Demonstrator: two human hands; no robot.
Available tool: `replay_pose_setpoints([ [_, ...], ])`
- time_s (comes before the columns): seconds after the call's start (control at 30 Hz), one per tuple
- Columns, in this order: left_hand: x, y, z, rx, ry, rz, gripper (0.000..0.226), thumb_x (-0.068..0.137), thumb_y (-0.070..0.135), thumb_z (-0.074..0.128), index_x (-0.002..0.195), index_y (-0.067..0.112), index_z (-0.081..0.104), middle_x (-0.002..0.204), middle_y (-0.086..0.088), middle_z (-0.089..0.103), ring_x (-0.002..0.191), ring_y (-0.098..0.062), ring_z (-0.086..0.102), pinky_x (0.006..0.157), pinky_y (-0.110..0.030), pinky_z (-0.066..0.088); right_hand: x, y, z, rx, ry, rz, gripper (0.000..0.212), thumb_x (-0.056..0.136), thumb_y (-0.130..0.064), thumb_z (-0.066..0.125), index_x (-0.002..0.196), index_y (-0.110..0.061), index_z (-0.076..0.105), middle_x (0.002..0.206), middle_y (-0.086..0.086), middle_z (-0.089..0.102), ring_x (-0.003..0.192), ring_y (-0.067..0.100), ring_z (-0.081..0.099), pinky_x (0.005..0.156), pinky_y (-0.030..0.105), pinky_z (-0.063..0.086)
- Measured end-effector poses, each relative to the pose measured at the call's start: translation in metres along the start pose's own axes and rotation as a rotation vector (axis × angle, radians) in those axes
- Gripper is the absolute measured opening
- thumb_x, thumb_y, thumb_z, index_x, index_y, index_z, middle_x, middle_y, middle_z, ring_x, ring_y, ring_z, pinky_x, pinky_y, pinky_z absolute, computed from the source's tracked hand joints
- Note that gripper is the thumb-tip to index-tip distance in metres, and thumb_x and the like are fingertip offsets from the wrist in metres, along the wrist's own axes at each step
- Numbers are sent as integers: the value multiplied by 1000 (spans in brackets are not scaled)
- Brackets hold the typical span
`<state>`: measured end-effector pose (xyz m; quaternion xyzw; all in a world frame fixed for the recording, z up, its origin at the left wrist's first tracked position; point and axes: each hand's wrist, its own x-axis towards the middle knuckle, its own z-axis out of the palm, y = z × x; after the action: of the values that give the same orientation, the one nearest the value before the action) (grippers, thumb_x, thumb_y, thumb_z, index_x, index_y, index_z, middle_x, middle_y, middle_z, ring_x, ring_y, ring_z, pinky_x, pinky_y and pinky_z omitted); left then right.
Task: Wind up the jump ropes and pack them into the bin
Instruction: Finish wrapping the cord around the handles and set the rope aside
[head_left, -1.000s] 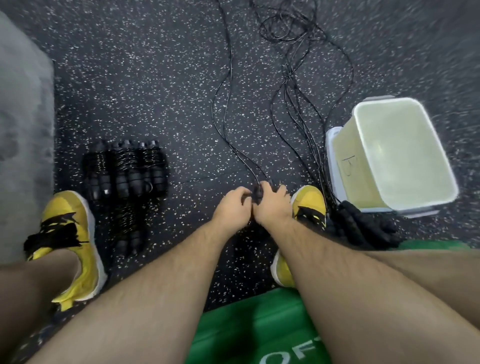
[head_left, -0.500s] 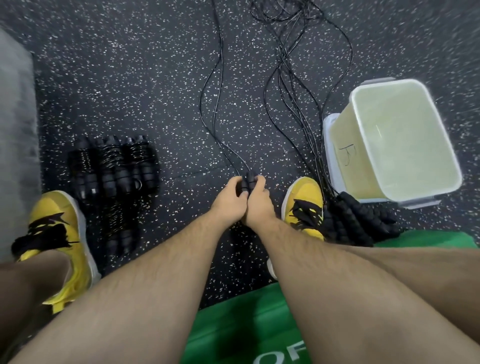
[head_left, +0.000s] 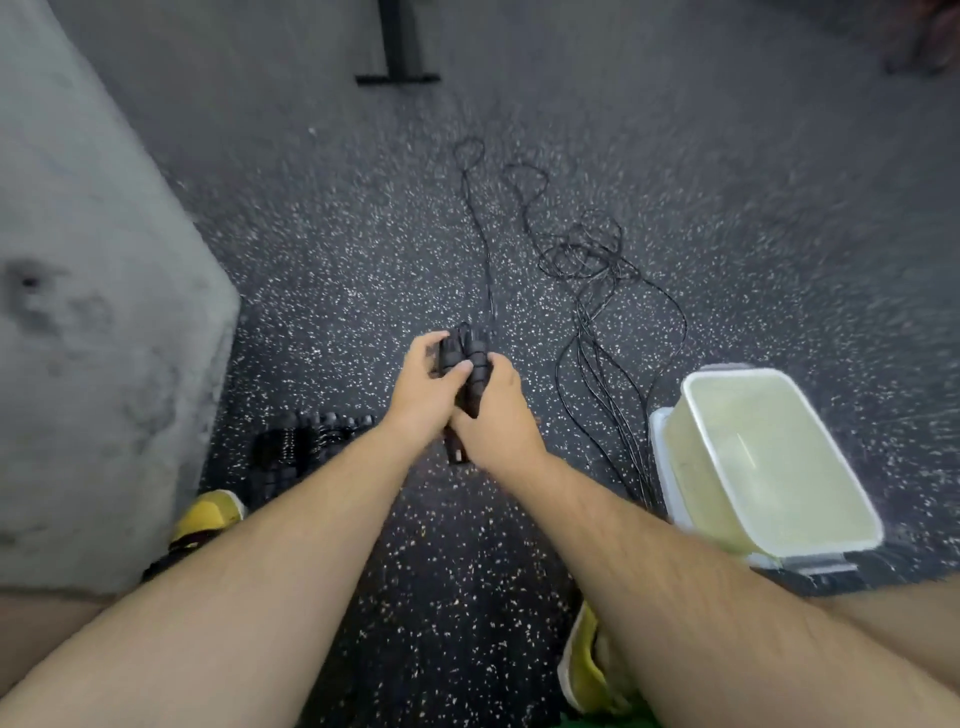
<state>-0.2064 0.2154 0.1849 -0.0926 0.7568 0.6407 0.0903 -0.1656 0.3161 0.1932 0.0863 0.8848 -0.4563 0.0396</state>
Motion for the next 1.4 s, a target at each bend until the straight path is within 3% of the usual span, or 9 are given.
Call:
replay_pose_setpoints([
  [0.1, -7, 74, -26, -84, 15, 98, 37, 95, 12, 69, 124, 30, 54, 122, -5, 68, 110, -19, 67, 99, -37, 54, -1, -63, -40, -34, 55, -120, 51, 98, -33, 55, 140, -14, 34, 138, 7, 46, 119, 27, 53, 96, 37, 44],
  [0.23, -29, 169, -61, -138, 2, 252, 39, 93, 9, 72, 122, 27, 54, 115, -7, 68, 90, -14, 68, 69, -21, 56, -11, -138, -90, -80, 91, -267, 35, 97, -35, 56, 122, -17, 41, 120, 8, 61, 107, 29, 60, 85, 37, 48],
  [0.37, -54, 222, -91, -119, 13, 341, 38, 92, 11, 73, 118, 30, 53, 112, -7, 67, 86, -15, 68, 68, -26, 55, -28, -194, -117, -52, 51, -341, 29, 94, -31, 61, 110, -19, 41, 107, 4, 66, 96, 25, 64, 84, 40, 52],
  [0.6, -65, 199, -122, -220, 5, 291, 45, 92, 1, 68, 127, 29, 63, 125, -7, 66, 102, -21, 68, 82, -31, 57, -45, -214, -93, -196, -19, -368, 41, 86, -31, 69, 110, -17, 40, 99, 1, 63, 89, 24, 62, 69, 35, 45],
  [0.8, -57, 200, -145, -249, -62, 216, 47, 93, -3, 65, 129, 26, 64, 127, -5, 65, 107, -21, 66, 94, -35, 56, -34, -220, -84, -224, -47, -346, 48, 83, -31, 76, 117, -20, 44, 109, -1, 64, 98, 21, 63, 85, 39, 51],
  [1.0, -44, 199, -146, -265, 24, 230, 40, 90, 0, 70, 119, 27, 67, 125, -8, 66, 107, -25, 68, 85, -36, 58, -30, -229, -76, -229, -112, -339, 47, 78, -39, 71, 108, -19, 41, 99, 0, 60, 91, 23, 60, 63, 34, 46],
  [1.17, -45, 203, -131, -355, 120, 236, 37, 88, 3, 74, 110, 30, 63, 118, -2, 66, 95, -16, 69, 64, -26, 56, -36, -231, -63, -376, 61, -383, 67, 74, -46, 75, 119, -13, 38, 119, 6, 53, 115, 31, 47, 95, 48, 45],
  [1.3, -52, 205, -124, -324, 127, 280, 32, 93, 12, 72, 115, 28, 55, 121, -2, 63, 96, -15, 67, 62, -26, 57, -31, -230, -71, -286, 95, -419, 57, 77, -30, 74, 114, -15, 34, 118, 6, 50, 107, 36, 54, 87, 47, 49],
  [1.4, -57, 206, -134, -160, 53, 298, 30, 95, 24, 71, 118, 29, 51, 125, -8, 60, 100, -20, 70, 76, -40, 63, -29, -228, -84, -336, 85, -450, 55, 77, -28, 72, 115, -17, 34, 118, 4, 50, 102, 34, 56, 83, 44, 50],
])
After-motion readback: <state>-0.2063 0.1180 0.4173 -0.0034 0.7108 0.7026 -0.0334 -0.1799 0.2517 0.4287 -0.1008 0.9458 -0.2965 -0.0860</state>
